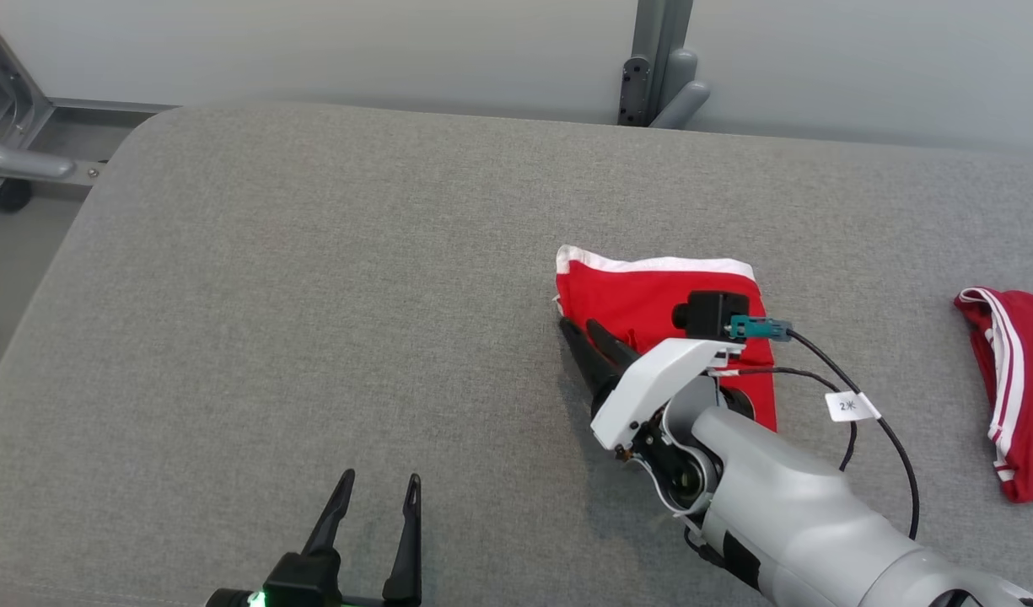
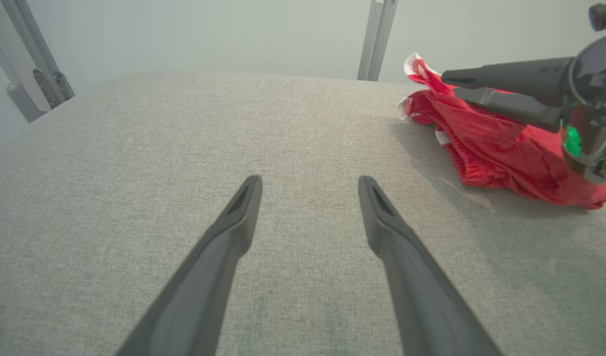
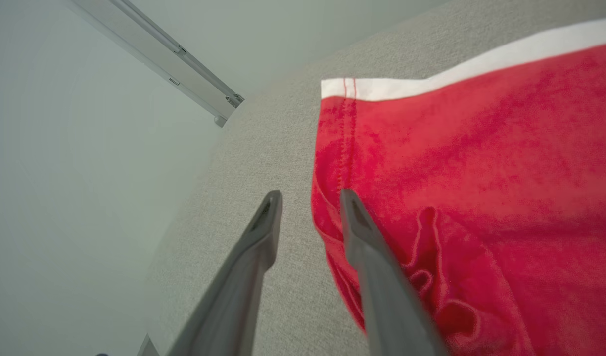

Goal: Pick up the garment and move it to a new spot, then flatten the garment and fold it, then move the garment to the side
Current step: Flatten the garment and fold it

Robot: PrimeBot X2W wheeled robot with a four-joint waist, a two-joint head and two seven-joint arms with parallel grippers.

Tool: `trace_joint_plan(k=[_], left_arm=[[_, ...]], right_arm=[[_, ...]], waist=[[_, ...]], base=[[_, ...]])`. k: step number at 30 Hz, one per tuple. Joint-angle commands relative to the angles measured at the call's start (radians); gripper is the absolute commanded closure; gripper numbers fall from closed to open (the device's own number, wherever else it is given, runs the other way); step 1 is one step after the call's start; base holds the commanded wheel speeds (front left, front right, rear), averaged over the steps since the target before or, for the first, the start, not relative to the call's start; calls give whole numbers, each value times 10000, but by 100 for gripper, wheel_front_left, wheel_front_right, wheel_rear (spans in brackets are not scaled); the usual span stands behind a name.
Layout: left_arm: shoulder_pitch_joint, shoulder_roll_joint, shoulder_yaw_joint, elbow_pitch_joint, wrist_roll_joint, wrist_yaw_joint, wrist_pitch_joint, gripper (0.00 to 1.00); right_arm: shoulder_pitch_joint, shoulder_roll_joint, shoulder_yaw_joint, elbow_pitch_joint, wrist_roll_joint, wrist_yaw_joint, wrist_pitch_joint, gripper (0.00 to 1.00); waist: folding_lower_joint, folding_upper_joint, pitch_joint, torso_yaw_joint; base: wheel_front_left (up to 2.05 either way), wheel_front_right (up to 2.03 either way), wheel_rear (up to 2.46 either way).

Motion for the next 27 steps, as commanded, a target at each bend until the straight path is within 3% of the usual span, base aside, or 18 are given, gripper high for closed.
trace_joint_plan(k=[1, 4, 8, 13, 15, 18, 22, 27], left_arm=[[175, 19, 61, -7, 67, 31, -27, 0], [258, 19, 133, -15, 55, 78, -27, 0], [280, 19, 210, -85, -53, 171, -27, 0], [507, 19, 275, -262, -157, 357, -27, 0], [560, 19, 322, -327, -175, 419, -27, 0], [676, 19, 385, -367, -191, 441, -27, 0], [774, 19, 493, -492, -186, 477, -27, 0], [890, 19, 585, -567, -136, 499, -27, 0]], right_arm=[[-178, -35, 371, -181, 233, 1, -167, 0], [-401, -37, 557, -432, 203, 1, -258, 0], [-516, -40, -174, -708, -856, 1, -251, 0], [420, -45, -2841, -1569, -4619, 1, -249, 0], [1232, -187, -4036, -2387, -6515, 1, -248, 0], [2871, -173, -5809, -3954, -8412, 1, -251, 0], [4728, -255, -7272, -5741, -10138, 1, -251, 0], [6086, -358, -8220, -6641, -11026, 1, -252, 0]], waist=[[0, 0, -19, -113], [0, 0, -60, -254], [0, 0, -121, -412], [0, 0, -288, -654], [0, 0, -338, -731], [0, 0, -454, -790], [0, 0, -519, -862], [0, 0, -603, -942]], base=[[0, 0, 0], [0, 0, 0], [0, 0, 0], [0, 0, 0], [0, 0, 0], [0, 0, 0], [0, 0, 0], [0, 0, 0]])
